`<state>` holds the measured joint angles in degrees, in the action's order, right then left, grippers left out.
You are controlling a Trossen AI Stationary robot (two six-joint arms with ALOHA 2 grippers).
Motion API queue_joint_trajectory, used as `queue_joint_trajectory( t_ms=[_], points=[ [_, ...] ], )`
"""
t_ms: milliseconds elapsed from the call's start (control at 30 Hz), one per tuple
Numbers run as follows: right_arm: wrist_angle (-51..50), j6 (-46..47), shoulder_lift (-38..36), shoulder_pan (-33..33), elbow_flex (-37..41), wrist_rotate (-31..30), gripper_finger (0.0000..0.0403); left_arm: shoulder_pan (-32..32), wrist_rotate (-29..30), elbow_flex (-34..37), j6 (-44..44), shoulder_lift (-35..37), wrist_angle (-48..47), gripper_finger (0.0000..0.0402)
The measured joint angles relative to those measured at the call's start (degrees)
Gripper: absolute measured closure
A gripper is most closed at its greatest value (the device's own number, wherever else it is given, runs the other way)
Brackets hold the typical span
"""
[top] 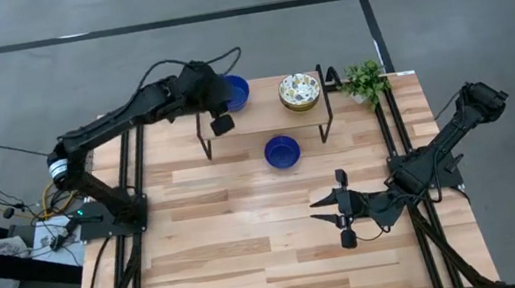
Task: Pick & Place Mini bowls
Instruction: Stack the blue bowl on the blue bowl on the shelf
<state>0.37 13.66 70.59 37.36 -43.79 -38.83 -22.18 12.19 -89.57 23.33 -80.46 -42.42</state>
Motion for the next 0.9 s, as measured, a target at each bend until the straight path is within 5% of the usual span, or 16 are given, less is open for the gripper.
queue_joint_trajectory(
  t_ms=[300,633,900],
  points=[
    [0.07,3.47,1.88,0.04,-0.07,4.05,0.0301,8.29,-15.41,16.07,-17.97,12.30,1.46,0.0309],
    [-0.22,0.69,9.70,-8.13,-0.22,1.83,0.0301,30.41,-14.50,46.57,-30.31,21.48,33.31,0.0309],
    [-2.21,-7.67,10.08,-19.65,-0.31,12.21,0.0301,38.49,-4.23,55.07,-27.18,21.96,46.49,0.0309]
  ],
)
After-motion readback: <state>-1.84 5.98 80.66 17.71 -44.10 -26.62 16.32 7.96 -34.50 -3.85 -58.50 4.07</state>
